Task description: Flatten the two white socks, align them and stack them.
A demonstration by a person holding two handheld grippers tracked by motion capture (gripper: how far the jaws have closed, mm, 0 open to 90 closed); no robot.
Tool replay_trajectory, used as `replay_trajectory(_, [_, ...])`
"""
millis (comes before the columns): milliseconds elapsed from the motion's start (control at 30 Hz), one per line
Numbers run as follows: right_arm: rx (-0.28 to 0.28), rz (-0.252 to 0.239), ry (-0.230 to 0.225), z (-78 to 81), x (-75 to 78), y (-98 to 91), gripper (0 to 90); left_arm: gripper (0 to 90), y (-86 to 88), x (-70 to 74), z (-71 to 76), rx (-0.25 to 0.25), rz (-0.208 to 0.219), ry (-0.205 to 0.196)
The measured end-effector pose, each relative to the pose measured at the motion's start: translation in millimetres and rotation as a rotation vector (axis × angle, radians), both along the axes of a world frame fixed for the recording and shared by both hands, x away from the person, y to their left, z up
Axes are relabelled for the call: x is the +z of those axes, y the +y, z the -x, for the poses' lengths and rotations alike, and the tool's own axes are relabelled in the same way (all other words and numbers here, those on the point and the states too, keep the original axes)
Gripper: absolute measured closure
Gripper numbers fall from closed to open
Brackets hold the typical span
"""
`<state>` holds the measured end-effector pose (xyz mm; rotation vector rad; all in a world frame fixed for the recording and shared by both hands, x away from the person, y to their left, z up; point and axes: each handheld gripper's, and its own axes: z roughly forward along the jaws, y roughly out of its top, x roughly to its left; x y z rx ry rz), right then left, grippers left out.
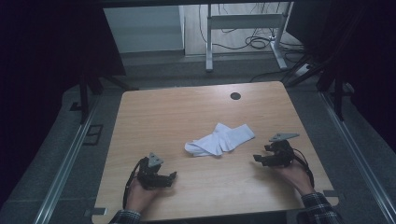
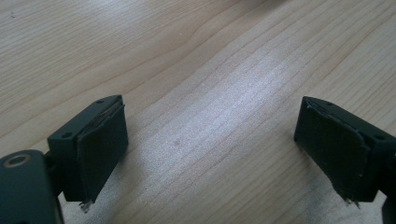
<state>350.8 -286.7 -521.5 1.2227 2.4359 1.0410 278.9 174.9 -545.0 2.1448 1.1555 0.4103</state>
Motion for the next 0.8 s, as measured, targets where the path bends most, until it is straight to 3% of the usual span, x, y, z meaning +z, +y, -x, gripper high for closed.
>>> replay_trajectory(200, [0.000,0.029,-0.020,-9.3,8.6,6.9,32.5,9.7,0.0,0.0,0.0,0.000,0.000,0.000])
replay_trajectory(333, [0.005,0.068,-0.036,-17.5,15.8,12.5,42.0,9.7,-0.2,0.0,0.0,0.002,0.000,0.000])
replay_trajectory(467, [-0.004,0.058,-0.029,-26.1,22.7,15.7,48.5,9.7,-0.3,-0.1,0.0,0.002,0.001,-0.001])
replay_trajectory(500, [-0.001,0.051,-0.027,-33.0,28.8,18.6,54.1,9.7,-0.3,-0.1,0.0,0.002,0.001,-0.001])
replay_trajectory(667, [0.006,0.023,-0.002,-45.9,40.2,28.1,58.8,9.7,-0.2,-0.1,0.0,0.002,0.001,-0.001])
replay_trajectory(800, [0.018,0.014,-0.011,-53.6,42.5,40.2,61.3,9.8,-0.3,-0.1,0.0,0.002,0.001,-0.001])
